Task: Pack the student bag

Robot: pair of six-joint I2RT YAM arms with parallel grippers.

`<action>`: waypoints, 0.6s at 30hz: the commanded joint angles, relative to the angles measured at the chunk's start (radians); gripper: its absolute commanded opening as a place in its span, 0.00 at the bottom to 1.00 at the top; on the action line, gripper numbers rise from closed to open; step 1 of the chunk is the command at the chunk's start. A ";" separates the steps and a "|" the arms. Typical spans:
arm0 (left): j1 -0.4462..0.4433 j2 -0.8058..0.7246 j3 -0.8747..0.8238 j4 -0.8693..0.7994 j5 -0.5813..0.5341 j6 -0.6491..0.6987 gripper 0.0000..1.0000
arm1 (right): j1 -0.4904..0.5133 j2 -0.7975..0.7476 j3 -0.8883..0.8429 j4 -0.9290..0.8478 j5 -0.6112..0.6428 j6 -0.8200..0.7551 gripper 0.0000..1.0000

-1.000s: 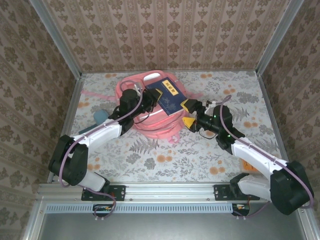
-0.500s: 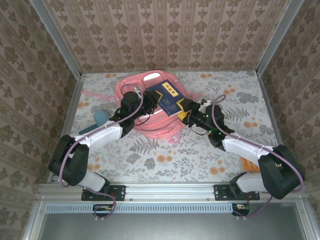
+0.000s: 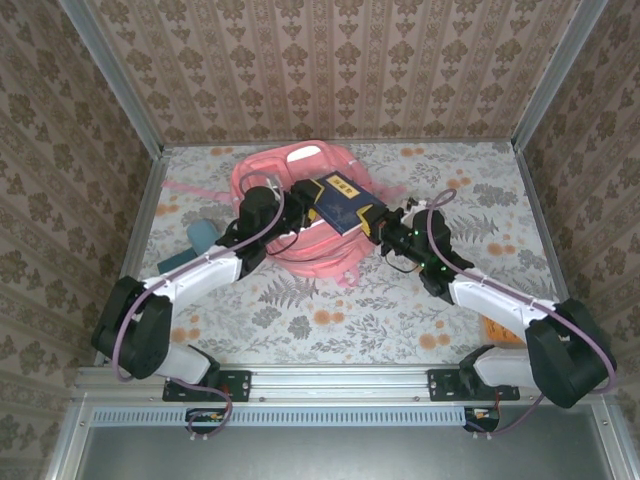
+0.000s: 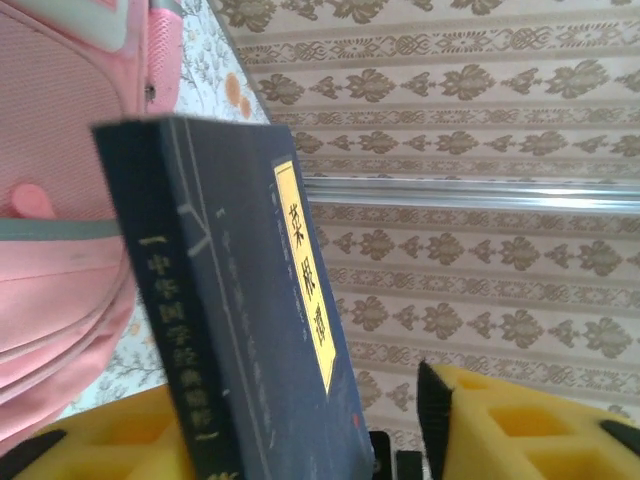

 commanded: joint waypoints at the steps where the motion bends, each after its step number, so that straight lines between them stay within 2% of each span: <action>1: 0.024 -0.073 0.000 -0.176 0.001 0.081 0.72 | -0.017 -0.112 0.073 -0.262 0.064 -0.199 0.03; 3: 0.037 -0.101 0.021 -0.318 -0.006 0.174 0.82 | -0.038 -0.164 0.096 -0.406 0.096 -0.287 0.02; 6: 0.048 -0.117 0.089 -0.549 -0.018 0.370 0.88 | -0.092 -0.242 0.121 -0.585 0.116 -0.400 0.02; 12: 0.043 -0.060 0.243 -0.847 -0.027 0.744 0.90 | -0.202 -0.332 0.187 -0.877 0.125 -0.587 0.02; 18: -0.017 0.075 0.429 -1.025 -0.091 1.071 0.94 | -0.243 -0.390 0.222 -1.005 0.145 -0.688 0.03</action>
